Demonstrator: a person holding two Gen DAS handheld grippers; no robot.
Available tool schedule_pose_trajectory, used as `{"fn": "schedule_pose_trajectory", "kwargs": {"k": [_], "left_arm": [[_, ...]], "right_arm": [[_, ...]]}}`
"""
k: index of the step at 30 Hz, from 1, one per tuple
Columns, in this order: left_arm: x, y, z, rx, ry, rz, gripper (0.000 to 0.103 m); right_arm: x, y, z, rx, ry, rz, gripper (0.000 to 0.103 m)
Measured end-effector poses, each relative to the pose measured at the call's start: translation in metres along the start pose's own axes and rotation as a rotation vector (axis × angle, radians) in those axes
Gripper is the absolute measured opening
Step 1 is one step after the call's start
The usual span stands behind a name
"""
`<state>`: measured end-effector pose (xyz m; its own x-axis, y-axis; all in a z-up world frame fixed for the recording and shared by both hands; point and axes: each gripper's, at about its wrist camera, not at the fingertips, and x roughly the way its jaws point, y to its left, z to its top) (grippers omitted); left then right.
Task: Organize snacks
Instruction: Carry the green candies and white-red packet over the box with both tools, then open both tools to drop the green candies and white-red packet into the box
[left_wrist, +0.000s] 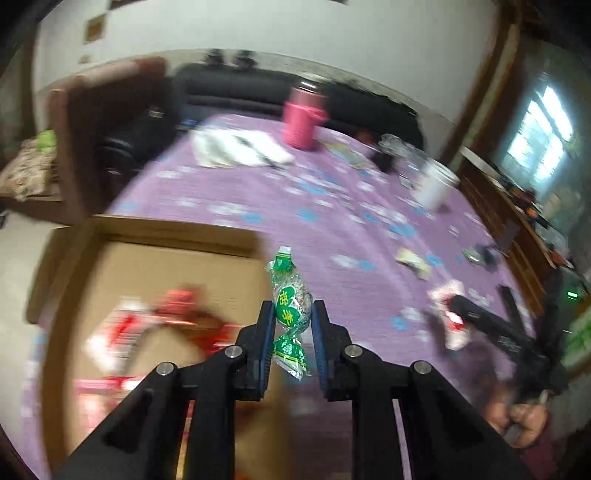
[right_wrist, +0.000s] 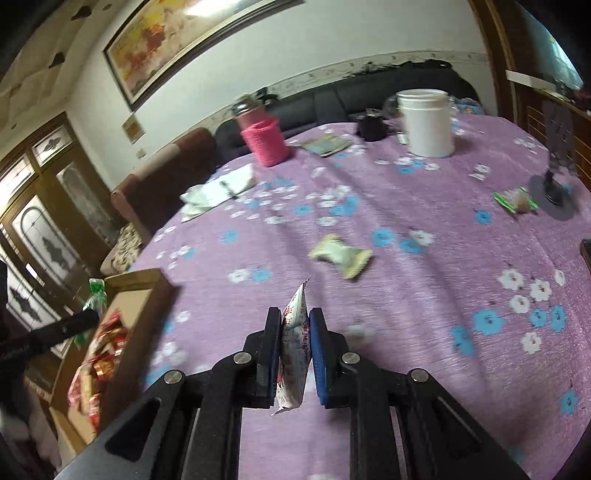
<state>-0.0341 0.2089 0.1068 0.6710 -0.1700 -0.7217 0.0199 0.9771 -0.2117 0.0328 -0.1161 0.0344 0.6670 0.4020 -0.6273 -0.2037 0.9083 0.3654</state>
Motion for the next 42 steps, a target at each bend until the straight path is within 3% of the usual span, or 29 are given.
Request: {"fn": "schedule_pose_trajectory", "kwargs": {"k": [5,10,18,20,25,26,28,29,31,34,36,40,42], "left_arm": [[-0.006,0.067,0.006,-0.093,0.007,0.067,0.019],[0.018,0.108,0.005,-0.155,0.056,0.08,0.019],[0.036,0.131,0.01,-0.188,0.065,0.051,0.019],[0.037,0.134,0.012,-0.196,0.063,0.04,0.027],[0.024,0.131,0.011,-0.184,0.024,0.02,0.059],[0.019,0.129,0.01,-0.187,0.01,0.031,0.069],[0.008,0.126,0.01,-0.198,-0.012,0.07,0.079],[-0.001,0.124,0.011,-0.205,-0.033,0.076,0.08],[-0.02,0.12,0.01,-0.23,-0.085,0.055,0.083],[-0.051,0.113,-0.002,-0.287,-0.215,-0.043,0.091],[-0.062,0.102,-0.01,-0.299,-0.223,-0.064,0.092],[-0.074,0.066,-0.024,-0.237,-0.208,0.033,0.092],[-0.078,0.049,-0.028,-0.203,-0.209,0.095,0.092]], "right_arm": [[0.0,0.063,0.011,-0.077,0.039,0.093,0.017],[0.03,0.129,0.015,-0.149,0.117,0.162,0.017],[0.11,0.211,0.013,-0.255,0.224,0.146,0.017],[0.13,0.222,0.012,-0.28,0.239,0.111,0.019],[0.148,0.225,0.013,-0.283,0.25,0.084,0.021],[0.144,0.223,0.013,-0.28,0.237,0.089,0.024],[0.136,0.221,0.015,-0.285,0.214,0.081,0.034],[0.128,0.218,0.016,-0.287,0.194,0.074,0.039],[0.117,0.215,0.017,-0.288,0.171,0.073,0.04],[0.093,0.206,0.017,-0.289,0.137,0.071,0.04],[0.076,0.198,0.014,-0.286,0.114,0.069,0.041],[0.046,0.178,0.004,-0.274,0.076,0.051,0.055],[0.032,0.167,-0.003,-0.271,0.06,0.023,0.055]]}}
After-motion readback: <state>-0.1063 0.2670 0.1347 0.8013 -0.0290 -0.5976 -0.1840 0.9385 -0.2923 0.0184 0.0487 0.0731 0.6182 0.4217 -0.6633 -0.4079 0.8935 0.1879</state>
